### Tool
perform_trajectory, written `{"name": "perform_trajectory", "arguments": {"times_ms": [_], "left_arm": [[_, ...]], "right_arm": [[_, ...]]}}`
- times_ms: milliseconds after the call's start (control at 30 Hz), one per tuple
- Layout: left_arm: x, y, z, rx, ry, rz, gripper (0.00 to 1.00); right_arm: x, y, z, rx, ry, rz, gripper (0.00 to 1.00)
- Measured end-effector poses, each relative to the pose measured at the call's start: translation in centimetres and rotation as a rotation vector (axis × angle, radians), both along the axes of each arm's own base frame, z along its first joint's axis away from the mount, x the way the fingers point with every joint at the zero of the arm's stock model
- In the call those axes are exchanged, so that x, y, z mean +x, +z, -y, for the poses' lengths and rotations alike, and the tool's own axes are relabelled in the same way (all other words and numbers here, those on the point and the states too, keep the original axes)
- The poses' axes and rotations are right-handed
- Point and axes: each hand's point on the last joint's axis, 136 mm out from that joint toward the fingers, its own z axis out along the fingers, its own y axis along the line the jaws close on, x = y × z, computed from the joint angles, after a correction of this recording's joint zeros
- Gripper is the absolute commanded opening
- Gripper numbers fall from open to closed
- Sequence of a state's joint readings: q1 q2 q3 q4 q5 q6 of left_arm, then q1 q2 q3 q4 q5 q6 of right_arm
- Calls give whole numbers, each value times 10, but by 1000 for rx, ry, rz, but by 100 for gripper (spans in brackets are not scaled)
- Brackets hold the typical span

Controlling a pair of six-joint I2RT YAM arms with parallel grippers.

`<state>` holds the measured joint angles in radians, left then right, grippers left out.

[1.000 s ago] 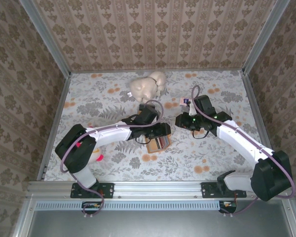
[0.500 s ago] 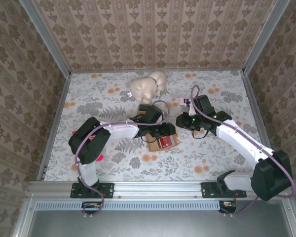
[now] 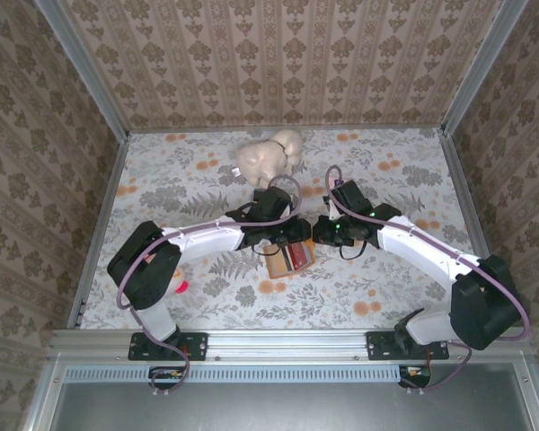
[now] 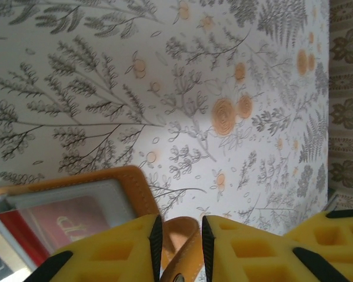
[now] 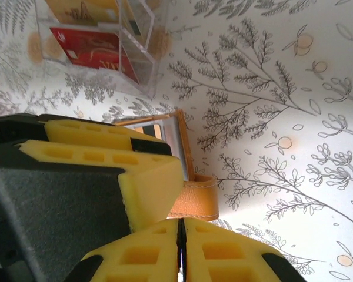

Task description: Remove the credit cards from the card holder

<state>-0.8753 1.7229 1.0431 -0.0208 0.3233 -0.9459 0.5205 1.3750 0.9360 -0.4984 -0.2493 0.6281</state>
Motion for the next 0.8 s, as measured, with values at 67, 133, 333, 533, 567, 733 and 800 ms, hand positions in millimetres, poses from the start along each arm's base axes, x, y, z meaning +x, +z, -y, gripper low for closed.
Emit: {"name": "perform_trajectory", "arguments": {"times_ms": [67,133,333,533,567,733,800], "left_arm": [[-1,-5,-3,14,5,-6,28],[-2,-9,-7,23,10,-10,33],[0,-15,-32,12,67,-17,48],[1,-19,-49,-14,131,-46,44],[1,-19,-49,-16,137,-50,42],[-1,-19,-48,-18,161,-68,26],[-3,-20,-47,-18,168,-77,20]], "right_arm": [[-3,-1,-3,-8,12,0,11],[-6,-2,-7,-11,27,0,11],[-8,-9,-23,-20,70,-30,12],[-9,-28,-33,-19,94,-100,12],[-10,-31,-33,-20,97,-110,12],[-10,-36,-38,-27,113,-124,12],[-12,-36,-42,-37,134,-121,12]]}}
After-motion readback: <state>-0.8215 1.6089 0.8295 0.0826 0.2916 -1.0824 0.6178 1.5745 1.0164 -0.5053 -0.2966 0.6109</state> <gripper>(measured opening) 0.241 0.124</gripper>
